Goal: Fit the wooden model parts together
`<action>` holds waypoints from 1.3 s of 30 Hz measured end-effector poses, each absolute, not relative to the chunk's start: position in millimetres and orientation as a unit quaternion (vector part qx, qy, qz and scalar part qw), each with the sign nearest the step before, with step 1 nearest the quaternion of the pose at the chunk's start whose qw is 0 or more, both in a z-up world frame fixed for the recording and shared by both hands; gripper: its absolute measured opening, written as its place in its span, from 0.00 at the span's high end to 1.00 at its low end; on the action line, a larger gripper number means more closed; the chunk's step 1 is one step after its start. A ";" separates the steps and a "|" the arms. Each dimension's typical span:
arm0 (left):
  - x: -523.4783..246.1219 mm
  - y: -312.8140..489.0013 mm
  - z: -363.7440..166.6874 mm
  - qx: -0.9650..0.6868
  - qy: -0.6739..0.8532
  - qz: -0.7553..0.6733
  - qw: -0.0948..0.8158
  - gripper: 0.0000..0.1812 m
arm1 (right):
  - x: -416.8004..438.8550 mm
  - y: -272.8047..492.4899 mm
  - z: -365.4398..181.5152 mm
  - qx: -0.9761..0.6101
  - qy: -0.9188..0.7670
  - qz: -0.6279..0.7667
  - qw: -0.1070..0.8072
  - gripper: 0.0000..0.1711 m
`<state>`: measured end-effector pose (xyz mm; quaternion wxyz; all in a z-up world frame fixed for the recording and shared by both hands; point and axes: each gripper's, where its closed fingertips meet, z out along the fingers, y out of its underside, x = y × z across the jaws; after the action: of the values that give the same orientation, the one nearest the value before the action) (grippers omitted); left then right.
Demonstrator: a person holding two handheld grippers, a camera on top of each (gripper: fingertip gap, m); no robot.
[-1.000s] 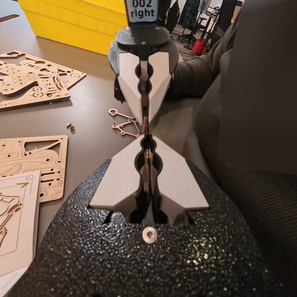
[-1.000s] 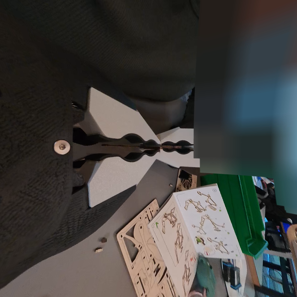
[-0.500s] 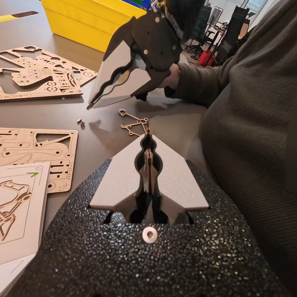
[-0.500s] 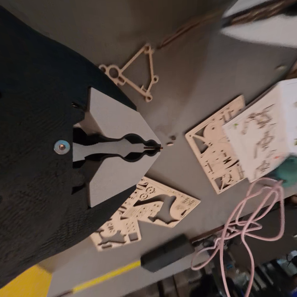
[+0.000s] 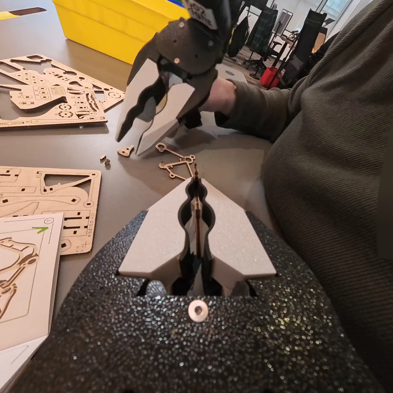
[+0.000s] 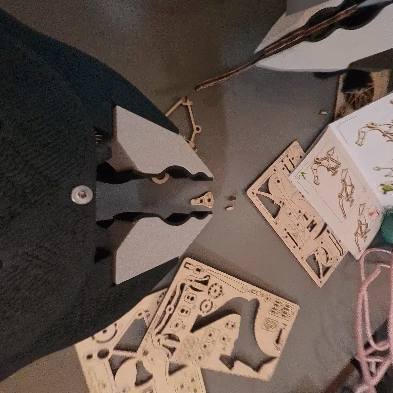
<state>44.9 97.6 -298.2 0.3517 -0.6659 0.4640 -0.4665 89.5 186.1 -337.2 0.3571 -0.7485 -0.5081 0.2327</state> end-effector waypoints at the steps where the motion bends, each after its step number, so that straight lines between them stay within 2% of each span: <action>1: 44.8 97.3 -298.3 -0.666 0.464 -0.467 0.351 1.00 | 90.4 187.0 -338.7 -0.753 -0.498 0.248 0.351 0.84; 5: 44.8 97.2 -298.2 -0.666 0.463 -0.469 0.349 1.00 | 91.7 189.1 -343.4 -0.759 -0.487 0.268 0.339 0.85; 10: 44.5 97.9 -297.9 -0.667 0.458 -0.476 0.344 1.00 | 94.4 191.5 -346.0 -0.758 -0.498 0.242 0.344 0.93; 20: 44.6 98.3 -299.1 -0.671 0.456 -0.476 0.339 1.00 | 87.7 185.8 -344.5 -0.742 -0.518 0.236 0.354 0.93; 22: 44.2 100.7 -299.5 -0.676 0.450 -0.475 0.339 1.00 | 75.1 179.6 -324.5 -0.728 -0.492 0.291 0.378 0.96; 24: 43.4 104.5 -299.9 -0.683 0.438 -0.476 0.338 1.00 | 55.5 162.5 -293.8 -0.702 -0.442 0.405 0.384 0.96; 28: 40.8 111.8 -300.5 -0.697 0.412 -0.480 0.336 1.00 | 32.5 135.3 -268.1 -0.671 -0.372 0.536 0.351 0.96; 33: 39.3 114.2 -298.9 -0.698 0.405 -0.480 0.344 1.00 | 19.9 123.7 -269.6 -0.669 -0.326 0.600 0.293 0.96; 34: 39.0 114.0 -298.1 -0.696 0.405 -0.480 0.347 1.00 | 19.7 123.4 -270.2 -0.666 -0.319 0.611 0.284 1.00; 39: 39.0 112.9 -297.4 -0.693 0.408 -0.480 0.350 1.00 | 18.0 121.4 -272.4 -0.662 -0.343 0.599 0.292 1.00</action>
<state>39.0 112.9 -297.4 0.3495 -0.6931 0.4083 -0.4804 18.0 121.4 -272.4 0.2923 -0.6622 -0.3430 0.5987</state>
